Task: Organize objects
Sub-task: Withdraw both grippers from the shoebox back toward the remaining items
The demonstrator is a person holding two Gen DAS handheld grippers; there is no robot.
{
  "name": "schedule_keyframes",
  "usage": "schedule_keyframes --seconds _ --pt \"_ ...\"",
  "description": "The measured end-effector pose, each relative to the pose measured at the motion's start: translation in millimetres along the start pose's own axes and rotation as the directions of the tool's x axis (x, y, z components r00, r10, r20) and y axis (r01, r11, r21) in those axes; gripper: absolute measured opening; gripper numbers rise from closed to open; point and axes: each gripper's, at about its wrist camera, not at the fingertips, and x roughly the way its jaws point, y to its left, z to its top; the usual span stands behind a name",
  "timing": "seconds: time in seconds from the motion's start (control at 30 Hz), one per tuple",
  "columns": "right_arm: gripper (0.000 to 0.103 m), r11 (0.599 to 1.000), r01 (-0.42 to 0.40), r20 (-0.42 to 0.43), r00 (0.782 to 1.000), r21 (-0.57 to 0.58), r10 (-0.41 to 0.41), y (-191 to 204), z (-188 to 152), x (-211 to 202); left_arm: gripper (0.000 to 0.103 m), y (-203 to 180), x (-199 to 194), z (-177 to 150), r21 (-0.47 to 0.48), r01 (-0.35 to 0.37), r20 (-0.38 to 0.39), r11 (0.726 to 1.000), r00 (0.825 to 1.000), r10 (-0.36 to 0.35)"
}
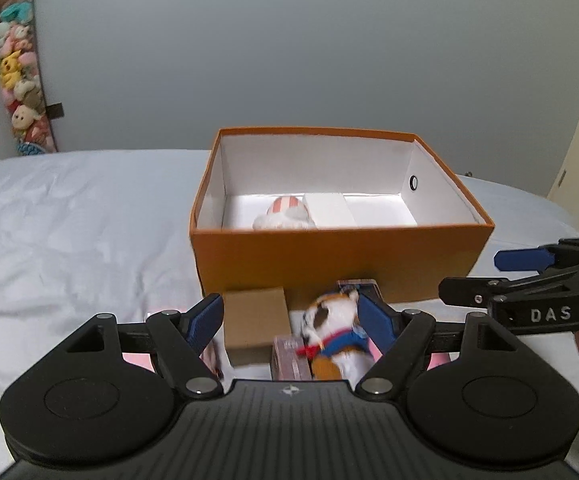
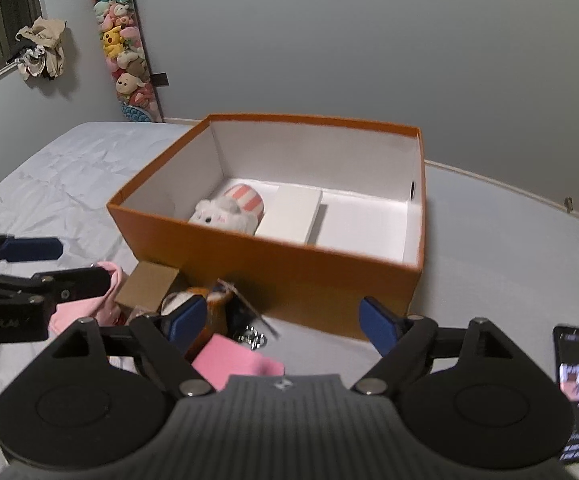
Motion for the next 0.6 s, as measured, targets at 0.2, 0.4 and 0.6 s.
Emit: schedule_keyframes --seconds 0.2,0.4,0.6 --pt "0.085 0.999 0.007 -0.044 0.999 0.037 -0.006 -5.3 -31.3 14.5 0.09 3.8 -16.1 -45.9 -0.042 -0.003 0.007 0.999 1.0 0.003" --pt "0.085 0.997 -0.005 -0.066 0.998 0.081 0.011 -6.5 -59.3 18.4 0.09 18.6 -27.4 -81.0 -0.103 -0.012 0.016 0.995 1.0 0.013" --pt "0.09 0.995 0.001 -0.028 1.0 0.096 0.002 -3.0 -73.7 13.7 0.09 25.3 -32.7 -102.6 -0.089 -0.046 -0.002 0.995 0.999 0.046"
